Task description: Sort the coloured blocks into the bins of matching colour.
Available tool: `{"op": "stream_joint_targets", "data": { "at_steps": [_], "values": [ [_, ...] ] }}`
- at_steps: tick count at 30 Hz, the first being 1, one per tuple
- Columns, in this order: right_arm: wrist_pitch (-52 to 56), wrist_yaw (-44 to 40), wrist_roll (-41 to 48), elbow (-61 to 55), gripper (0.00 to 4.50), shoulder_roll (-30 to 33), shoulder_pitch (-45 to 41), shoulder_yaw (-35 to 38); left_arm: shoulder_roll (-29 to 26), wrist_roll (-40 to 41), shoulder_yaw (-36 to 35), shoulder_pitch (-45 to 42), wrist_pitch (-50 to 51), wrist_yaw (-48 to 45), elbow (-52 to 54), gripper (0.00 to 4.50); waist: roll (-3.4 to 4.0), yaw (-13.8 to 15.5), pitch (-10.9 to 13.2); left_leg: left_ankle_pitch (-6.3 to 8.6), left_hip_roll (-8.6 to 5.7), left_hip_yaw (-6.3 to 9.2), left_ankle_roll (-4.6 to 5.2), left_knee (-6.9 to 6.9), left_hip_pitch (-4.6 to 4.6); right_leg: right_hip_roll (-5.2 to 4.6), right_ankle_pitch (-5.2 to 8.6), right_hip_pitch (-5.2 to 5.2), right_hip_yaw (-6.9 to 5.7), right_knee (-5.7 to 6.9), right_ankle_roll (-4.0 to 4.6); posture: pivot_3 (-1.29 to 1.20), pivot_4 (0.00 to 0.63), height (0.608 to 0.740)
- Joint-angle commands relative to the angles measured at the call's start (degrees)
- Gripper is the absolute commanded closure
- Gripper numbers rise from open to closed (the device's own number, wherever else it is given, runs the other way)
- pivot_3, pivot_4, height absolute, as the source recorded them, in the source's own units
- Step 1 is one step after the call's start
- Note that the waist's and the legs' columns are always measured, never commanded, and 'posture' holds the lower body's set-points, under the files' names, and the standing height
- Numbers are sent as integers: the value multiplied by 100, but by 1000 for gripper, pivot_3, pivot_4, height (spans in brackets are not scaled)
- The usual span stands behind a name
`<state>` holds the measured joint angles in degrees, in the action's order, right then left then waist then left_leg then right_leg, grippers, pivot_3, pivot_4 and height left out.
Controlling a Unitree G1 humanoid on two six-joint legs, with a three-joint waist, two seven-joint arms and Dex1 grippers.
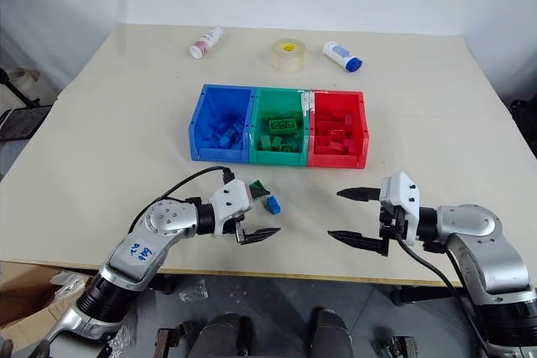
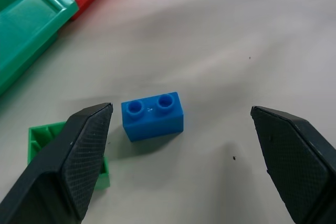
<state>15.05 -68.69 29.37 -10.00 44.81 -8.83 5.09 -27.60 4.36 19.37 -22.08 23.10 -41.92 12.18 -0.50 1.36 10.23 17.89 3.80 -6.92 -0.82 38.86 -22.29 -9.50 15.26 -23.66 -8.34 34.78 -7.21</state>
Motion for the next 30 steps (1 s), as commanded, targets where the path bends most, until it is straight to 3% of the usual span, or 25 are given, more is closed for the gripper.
{"op": "stream_joint_targets", "data": {
  "at_steps": [1, 4, 7, 15, 16, 22, 30],
  "values": [
    [-69, 43, 8, -140, 18, -51, -91, 15, 51, -236, 105, -151, -80, 26, -327, 0, 0, 0, 0, 0, 0, 0, 0, 1, 1, 0, 0, 1, 0, 0, 0, 0, 150, 740],
    [-64, 60, -5, -140, 18, -76, -105, -5, 130, -311, 134, -239, -125, 32, -494, 0, 1, 0, -1, 0, 0, 0, 1, 5, 0, 0, 0, 1, 0, 0, 0, 0, 150, 740],
    [-62, 78, -18, -132, 0, -100, -127, -20, 233, -447, 189, -405, -255, 50, -767, 590, 1, 6, -1, 1, 0, 2, 1, 6, 0, 0, 0, 2, 0, 2, 0, 0, 150, 740],
    [-34, 147, -74, -145, 0, -152, -148, -27, 306, -642, 233, -638, -688, -41, -1196, 3142, 3, -2, -2, 2, 0, 3, 2, 10, 2, 0, 0, 5, 0, 15, 0, 0, 150, 740],
    [-32, 155, -80, -147, 0, -148, -140, -24, 310, -609, 209, -624, -720, -59, -1164, 3267, 3, -3, -2, 1, 0, 3, 1, 10, 2, 0, 0, 4, 0, 16, 0, 0, 150, 740],
    [-25, 170, -103, -115, 0, -144, -163, -41, 401, -390, 6, -564, -842, -67, -1022, 3265, 3, -2, -2, 2, 0, 3, 2, 10, 1, 0, 0, 4, 0, 16, -1, 0, 150, 740],
    [-62, 136, -154, 23, 0, -169, -291, -88, 448, 485, -724, -603, -166, -264, -187, 3265, 2, -3, -1, 2, 1, 4, 2, 11, -2, 0, 0, 2, 0, 17, -1, 0, 150, 740]
  ]
}}
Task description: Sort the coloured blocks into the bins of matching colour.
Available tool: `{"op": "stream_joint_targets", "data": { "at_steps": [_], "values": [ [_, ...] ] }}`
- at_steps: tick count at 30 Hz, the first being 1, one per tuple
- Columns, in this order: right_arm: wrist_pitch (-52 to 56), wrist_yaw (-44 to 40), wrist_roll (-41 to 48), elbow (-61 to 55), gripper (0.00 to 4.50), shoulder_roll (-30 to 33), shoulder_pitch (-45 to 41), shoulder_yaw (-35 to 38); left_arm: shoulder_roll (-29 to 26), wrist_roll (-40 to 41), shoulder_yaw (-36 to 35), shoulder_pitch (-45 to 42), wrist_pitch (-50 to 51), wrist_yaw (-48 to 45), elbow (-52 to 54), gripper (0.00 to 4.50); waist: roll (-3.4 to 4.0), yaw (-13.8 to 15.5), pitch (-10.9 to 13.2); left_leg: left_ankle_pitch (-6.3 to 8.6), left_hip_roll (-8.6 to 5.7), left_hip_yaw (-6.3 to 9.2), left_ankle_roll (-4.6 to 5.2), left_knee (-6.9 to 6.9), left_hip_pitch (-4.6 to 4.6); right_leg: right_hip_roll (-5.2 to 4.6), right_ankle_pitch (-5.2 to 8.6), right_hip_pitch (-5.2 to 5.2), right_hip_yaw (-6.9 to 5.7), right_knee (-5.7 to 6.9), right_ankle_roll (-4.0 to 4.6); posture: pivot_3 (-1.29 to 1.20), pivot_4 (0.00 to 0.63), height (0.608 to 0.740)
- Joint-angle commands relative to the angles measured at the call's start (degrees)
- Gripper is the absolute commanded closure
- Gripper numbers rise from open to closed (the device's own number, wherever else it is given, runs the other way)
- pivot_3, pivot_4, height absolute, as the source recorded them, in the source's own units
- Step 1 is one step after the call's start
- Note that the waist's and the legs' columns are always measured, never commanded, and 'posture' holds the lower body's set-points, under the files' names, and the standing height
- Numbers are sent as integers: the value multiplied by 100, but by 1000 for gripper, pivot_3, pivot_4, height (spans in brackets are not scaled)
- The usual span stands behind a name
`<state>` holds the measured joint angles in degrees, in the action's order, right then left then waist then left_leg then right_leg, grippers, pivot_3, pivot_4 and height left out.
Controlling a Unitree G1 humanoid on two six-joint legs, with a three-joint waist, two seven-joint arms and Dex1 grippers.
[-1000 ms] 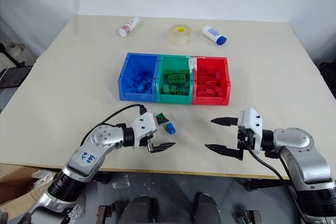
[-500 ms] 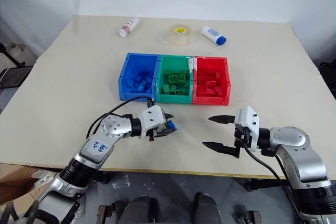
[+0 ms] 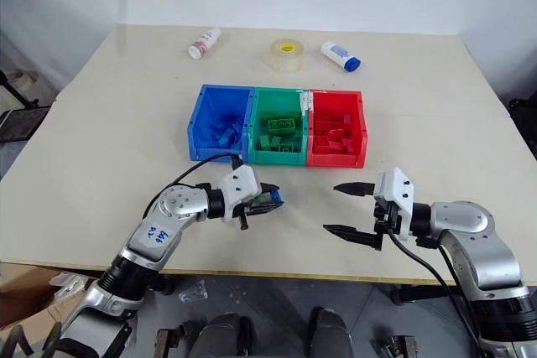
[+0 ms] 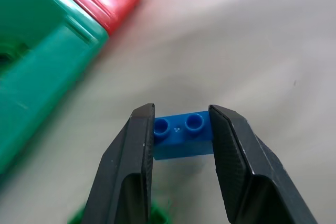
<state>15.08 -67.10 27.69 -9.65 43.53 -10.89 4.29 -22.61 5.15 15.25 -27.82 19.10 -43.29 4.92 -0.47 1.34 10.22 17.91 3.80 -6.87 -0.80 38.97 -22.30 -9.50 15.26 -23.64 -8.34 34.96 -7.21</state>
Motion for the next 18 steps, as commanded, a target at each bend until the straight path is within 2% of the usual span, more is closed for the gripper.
{"op": "stream_joint_targets", "data": {
  "at_steps": [1, 5, 9, 14, 18],
  "values": [
    [-72, -29, 12, 4, 0, -43, -95, -13, -82, 506, -392, -19, 325, -173, 648, 3265, 0, -1, 0, 0, 0, 0, 0, 0, -1, 0, 0, 0, 0, -1, 0, 0, 150, 740],
    [-116, -37, -14, 75, 0, -68, -141, -35, -66, 876, -783, -21, 630, -99, 910, 3265, 0, -2, 0, 0, 0, 0, 0, 0, -1, 0, 0, 0, 0, -1, 0, 0, 150, 740],
    [-171, -46, -51, 138, 0, -113, -164, -44, 85, 1018, -1069, -313, 760, 197, 745, 3265, -2, 8, 1, 0, 0, 0, 0, 1, -1, 0, 0, 0, 0, -1, -1, 0, 150, 740],
    [-243, 17, -71, 134, 0, -210, -159, -66, 366, 875, -1169, -940, 382, 469, -122, 3265, -3, 12, 2, 0, -3, 1, 0, 6, -4, 0, -3, 4, 0, -7, -6, 0, 150, 740],
    [-261, 51, -58, 76, 0, -221, -88, -26, 375, 483, -1284, -1390, -13, 991, -790, 3265, -3, -6, 2, 0, -3, 1, 0, 3, -4, 0, -3, 3, 0, -6, -6, 0, 150, 740]
  ]
}}
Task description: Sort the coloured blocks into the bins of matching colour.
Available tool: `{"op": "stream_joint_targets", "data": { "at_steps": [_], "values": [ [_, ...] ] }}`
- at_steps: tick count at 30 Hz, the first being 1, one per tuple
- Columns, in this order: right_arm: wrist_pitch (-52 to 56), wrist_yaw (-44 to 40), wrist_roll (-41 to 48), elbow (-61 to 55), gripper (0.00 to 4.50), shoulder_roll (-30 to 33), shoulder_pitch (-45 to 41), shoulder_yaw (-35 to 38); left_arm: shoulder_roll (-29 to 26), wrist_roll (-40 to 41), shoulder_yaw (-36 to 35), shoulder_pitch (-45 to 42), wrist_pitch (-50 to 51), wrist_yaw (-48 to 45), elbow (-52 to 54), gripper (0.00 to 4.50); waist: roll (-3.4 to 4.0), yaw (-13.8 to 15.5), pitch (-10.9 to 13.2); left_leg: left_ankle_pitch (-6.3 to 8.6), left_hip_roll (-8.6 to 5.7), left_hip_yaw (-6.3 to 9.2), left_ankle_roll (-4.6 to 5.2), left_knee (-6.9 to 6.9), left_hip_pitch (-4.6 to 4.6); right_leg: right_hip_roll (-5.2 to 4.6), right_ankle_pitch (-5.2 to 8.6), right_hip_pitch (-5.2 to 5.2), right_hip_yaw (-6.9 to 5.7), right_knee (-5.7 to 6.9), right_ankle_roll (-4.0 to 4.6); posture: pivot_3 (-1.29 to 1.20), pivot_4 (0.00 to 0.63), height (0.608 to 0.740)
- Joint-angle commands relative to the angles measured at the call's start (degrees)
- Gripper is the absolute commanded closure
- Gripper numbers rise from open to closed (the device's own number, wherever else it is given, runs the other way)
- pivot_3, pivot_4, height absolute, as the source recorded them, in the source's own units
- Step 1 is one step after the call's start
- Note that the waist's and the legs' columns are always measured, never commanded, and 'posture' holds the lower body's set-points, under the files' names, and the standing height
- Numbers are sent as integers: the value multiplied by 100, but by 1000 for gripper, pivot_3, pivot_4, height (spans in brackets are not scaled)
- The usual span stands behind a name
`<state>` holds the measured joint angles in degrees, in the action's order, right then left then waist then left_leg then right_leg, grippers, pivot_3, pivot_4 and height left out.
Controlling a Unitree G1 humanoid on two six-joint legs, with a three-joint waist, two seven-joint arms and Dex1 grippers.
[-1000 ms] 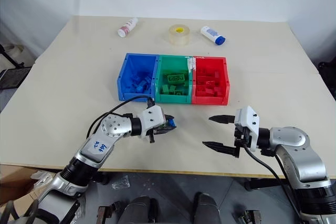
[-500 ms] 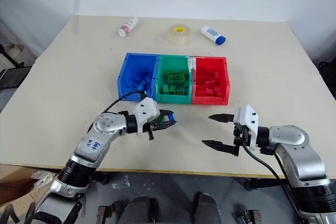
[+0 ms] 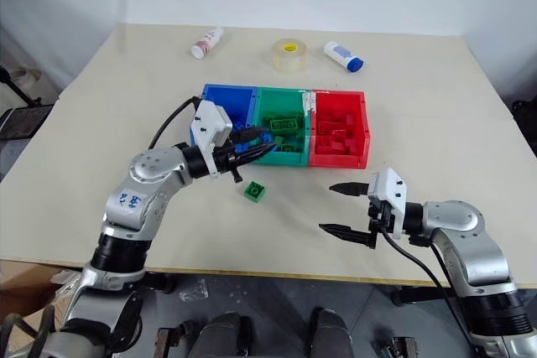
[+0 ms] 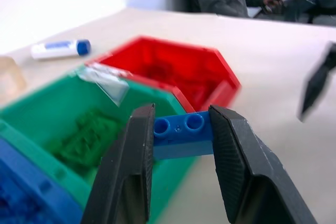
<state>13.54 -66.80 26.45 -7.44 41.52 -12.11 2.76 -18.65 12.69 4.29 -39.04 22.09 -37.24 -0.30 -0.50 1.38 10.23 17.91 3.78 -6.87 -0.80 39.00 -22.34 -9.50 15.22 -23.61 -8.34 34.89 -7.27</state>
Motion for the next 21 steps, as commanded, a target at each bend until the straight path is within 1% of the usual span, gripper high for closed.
{"op": "stream_joint_targets", "data": {
  "at_steps": [1, 2, 4, 12, 14, 16, 21],
  "values": [
    [-109, 31, 68, -153, 0, -16, 50, 137, -21, -386, -241, -389, -435, 595, -463, 3265, 0, -15, 0, 0, 0, -1, 0, -1, 0, 0, 0, -1, 0, 0, 0, 0, 150, 740],
    [-107, 47, 75, -163, 0, -21, 66, 146, 24, -455, -385, -567, -676, 880, -748, 3265, -1, -13, 0, 0, 0, -1, 0, -1, 0, 1, 0, -1, 0, 0, 0, 0, 150, 740],
    [-106, 69, 80, -179, 0, -28, 92, 152, 42, -508, -549, -798, -850, 1163, -1098, 3265, -2, -5, 1, 0, 0, 0, 0, 0, 0, 1, 0, -1, 0, 0, 0, 0, 150, 740],
    [-116, 84, 81, -104, 0, -22, 44, 143, -263, -789, -617, -722, -871, 1317, -1347, 3265, -2, -6, 1, 1, 0, -3, 1, -2, -3, 1, -3, 0, -1, -10, -7, 0, 150, 740],
    [-134, 61, 56, -22, 0, -36, -39, 105, -305, -805, -646, -710, -773, 1362, -1465, 2540, -2, -8, 1, 1, 0, -3, 1, -2, -2, 1, -3, 0, -1, -9, -6, 0, 150, 740],
    [-147, 35, 42, 49, 0, -46, -125, 80, -354, -804, -618, -707, -766, 1293, -1484, 2045, -2, -8, 1, 1, 0, -4, 1, -2, -2, 1, -4, 0, 0, -9, -7, 0, 150, 740],
    [-212, -37, 6, 196, 0, -56, -250, 53, -446, -756, -642, -736, -605, 1182, -1421, 398, -2, -9, 1, 1, 0, -4, 0, -2, -3, 1, -4, 0, -1, -9, -7, 0, 150, 740]
  ]
}}
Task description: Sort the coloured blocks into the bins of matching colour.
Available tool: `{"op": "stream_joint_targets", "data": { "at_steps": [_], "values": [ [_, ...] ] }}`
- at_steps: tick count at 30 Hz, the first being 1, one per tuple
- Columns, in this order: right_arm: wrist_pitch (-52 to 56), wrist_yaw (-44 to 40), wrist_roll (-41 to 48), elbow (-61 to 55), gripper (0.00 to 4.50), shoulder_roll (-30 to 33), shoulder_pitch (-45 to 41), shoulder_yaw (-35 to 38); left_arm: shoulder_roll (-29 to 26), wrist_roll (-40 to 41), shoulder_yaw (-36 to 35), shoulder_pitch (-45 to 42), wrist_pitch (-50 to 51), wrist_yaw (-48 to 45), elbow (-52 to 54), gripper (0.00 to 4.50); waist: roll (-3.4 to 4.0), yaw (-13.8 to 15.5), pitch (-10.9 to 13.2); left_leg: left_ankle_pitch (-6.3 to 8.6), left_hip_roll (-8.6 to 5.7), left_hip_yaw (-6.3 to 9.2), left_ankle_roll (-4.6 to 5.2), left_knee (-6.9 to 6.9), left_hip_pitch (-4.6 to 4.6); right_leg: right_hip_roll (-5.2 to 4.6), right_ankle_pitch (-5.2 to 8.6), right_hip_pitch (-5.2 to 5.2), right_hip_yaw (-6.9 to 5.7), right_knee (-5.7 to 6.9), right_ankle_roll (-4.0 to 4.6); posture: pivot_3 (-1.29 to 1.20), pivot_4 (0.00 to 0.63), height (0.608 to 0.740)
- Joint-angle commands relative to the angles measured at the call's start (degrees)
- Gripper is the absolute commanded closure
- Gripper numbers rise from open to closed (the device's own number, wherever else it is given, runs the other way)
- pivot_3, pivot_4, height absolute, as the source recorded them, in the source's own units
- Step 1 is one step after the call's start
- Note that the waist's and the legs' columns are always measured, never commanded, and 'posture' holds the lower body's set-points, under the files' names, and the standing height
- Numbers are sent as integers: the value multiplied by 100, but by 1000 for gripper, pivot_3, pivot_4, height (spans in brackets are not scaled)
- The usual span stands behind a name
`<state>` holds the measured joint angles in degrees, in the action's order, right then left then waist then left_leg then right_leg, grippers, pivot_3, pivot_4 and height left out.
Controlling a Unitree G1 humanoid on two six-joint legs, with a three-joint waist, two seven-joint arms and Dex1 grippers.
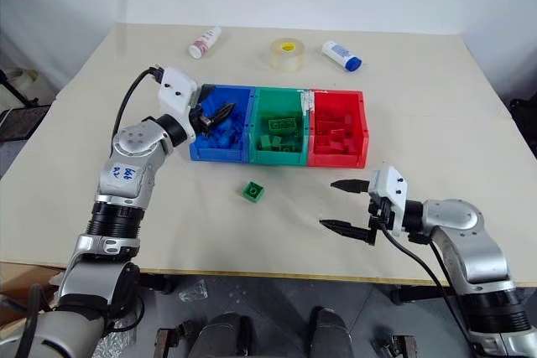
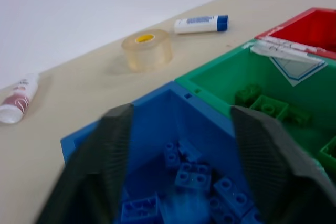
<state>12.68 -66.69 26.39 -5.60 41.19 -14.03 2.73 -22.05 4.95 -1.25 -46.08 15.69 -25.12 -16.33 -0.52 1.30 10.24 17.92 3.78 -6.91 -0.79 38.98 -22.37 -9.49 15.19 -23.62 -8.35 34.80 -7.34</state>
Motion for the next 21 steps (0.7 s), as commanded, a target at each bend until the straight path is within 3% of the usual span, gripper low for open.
{"op": "stream_joint_targets", "data": {
  "at_steps": [1, 6, 10, 15, 18, 21],
  "values": [
    [-138, -56, 5, 38, 0, -27, -82, 47, -160, 20, -81, 14, 71, -86, 215, 142, 0, 0, 0, 0, 0, 0, 0, 0, 0, 0, 0, 0, 0, 0, 0, 0, 150, 740],
    [-165, -114, -4, 101, 0, -23, -116, 55, -319, 91, -44, 162, 184, -341, 408, 14, 0, 0, 0, 0, 0, -1, 0, 0, 0, 0, 0, 0, 0, 1, -1, 0, 150, 740],
    [-137, -240, 7, 152, 0, 13, -170, 34, -747, 399, -134, 727, 306, -1071, 933, 14, 0, -49, 0, 0, 0, -3, -1, -4, 3, 0, 0, -2, 2, 3, -1, 0, 150, 740],
    [-197, -477, 23, 335, 0, 44, -278, 50, -1200, 1149, -237, 1564, 472, -2143, 1890, 14, 0, -104, 0, 1, 1, -2, -2, -3, 1, 0, 0, -4, 2, 5, 0, 0, 150, 740],
    [-239, -686, 10, 558, 0, 87, -410, 32, -1783, 1644, -573, 2539, 264, -3175, 2164, 14, 1, -159, 0, 3, 2, -2, -3, -1, 2, 0, 0, -4, 5, 6, 0, 0, 150, 740],
    [-264, -812, -29, 673, 0, 130, -462, 6, -2076, 1845, -762, 2899, 299, -3450, 2162, 14, 1, -158, 1, 6, 7, -6, -8, -10, 9, 4, 6, -11, 9, 14, 9, 0, 150, 740]
  ]
}}
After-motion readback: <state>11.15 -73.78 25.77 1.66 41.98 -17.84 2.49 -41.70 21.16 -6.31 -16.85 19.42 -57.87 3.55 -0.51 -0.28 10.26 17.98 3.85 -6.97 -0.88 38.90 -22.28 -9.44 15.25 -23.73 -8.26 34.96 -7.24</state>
